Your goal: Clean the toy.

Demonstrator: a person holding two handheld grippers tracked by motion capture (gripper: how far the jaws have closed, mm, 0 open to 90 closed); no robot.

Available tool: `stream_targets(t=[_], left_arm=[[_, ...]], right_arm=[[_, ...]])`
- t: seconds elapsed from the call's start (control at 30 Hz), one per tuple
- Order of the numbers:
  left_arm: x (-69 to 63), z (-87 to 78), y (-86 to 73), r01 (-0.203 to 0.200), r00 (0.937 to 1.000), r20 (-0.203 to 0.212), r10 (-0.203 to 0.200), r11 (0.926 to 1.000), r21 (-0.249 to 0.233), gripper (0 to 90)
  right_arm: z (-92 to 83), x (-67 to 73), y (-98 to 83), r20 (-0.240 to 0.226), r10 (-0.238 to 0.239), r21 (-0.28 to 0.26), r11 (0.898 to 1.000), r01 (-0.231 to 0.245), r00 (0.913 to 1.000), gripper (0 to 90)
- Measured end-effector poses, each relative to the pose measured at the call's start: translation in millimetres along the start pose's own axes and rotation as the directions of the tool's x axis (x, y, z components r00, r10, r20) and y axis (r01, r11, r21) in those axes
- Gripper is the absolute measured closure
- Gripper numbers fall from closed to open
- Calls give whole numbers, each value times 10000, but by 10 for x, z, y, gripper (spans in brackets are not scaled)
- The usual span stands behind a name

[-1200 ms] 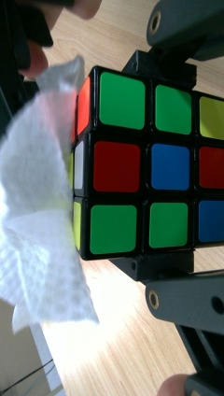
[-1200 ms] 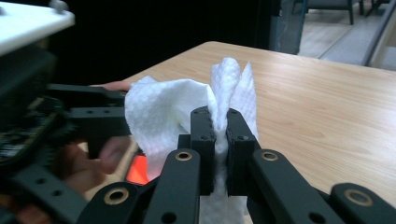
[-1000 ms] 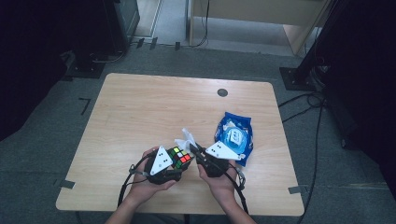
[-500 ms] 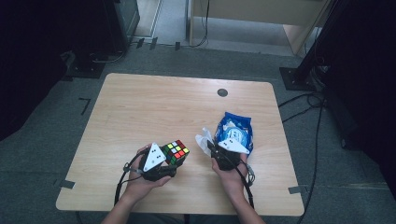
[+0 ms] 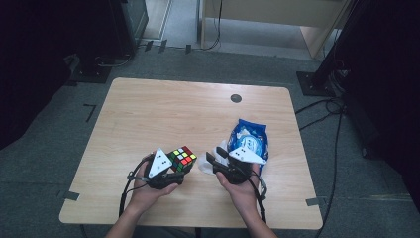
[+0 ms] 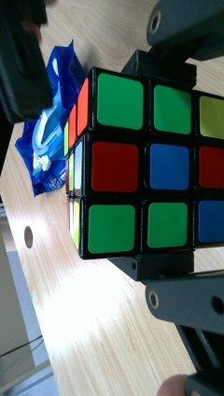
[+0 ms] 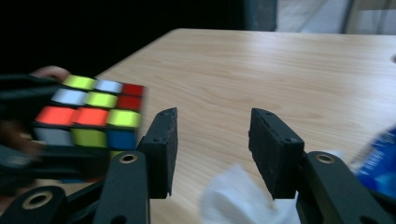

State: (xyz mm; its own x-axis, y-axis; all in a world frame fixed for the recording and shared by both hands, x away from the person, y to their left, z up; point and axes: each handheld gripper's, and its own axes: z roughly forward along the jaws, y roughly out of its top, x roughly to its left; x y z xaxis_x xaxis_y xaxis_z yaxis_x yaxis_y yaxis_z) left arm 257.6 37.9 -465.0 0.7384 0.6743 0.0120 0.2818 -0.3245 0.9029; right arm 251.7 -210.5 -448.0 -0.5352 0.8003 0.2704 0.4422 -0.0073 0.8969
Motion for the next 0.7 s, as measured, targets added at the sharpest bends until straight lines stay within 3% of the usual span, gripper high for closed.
stream_targets(t=[0.1,0.17,0.2,0.27,0.3,0.37,0.53,0.63,0.7], left_arm=[[-27,19,-3,-86,9998,180,85,10000,22,342],[-52,27,-2,-171,9996,214,170,9998,33,342],[-59,31,1,-185,9996,219,185,9998,22,342],[-72,39,1,-226,9996,183,225,9997,76,342],[-80,48,-2,-242,9996,163,240,9997,107,342],[-99,64,-8,-325,9994,132,323,9993,162,342],[-199,102,-10,-621,9980,155,619,9979,170,342],[-237,104,-6,-786,9967,217,783,9968,122,342],[-250,105,-3,-830,9963,248,827,9965,91,342]], right_arm=[[-10,128,50,-772,306,-107,9994,-316,9965,540],[-7,183,58,-766,185,-139,9997,-196,9969,614],[-3,195,55,-550,110,-195,9997,-121,9984,639],[1,154,50,-802,660,-119,9977,-672,9946,641],[4,136,48,-1130,1112,-34,9937,-1123,9874,624],[21,144,48,-1642,1554,95,9877,-1559,9741,514],[139,255,30,-1655,1987,896,9785,-1859,9660,233],[203,260,-18,-1334,2086,1288,9729,-1918,9689,228],[229,248,-41,-1353,2232,1531,9673,-2022,9653,276]])
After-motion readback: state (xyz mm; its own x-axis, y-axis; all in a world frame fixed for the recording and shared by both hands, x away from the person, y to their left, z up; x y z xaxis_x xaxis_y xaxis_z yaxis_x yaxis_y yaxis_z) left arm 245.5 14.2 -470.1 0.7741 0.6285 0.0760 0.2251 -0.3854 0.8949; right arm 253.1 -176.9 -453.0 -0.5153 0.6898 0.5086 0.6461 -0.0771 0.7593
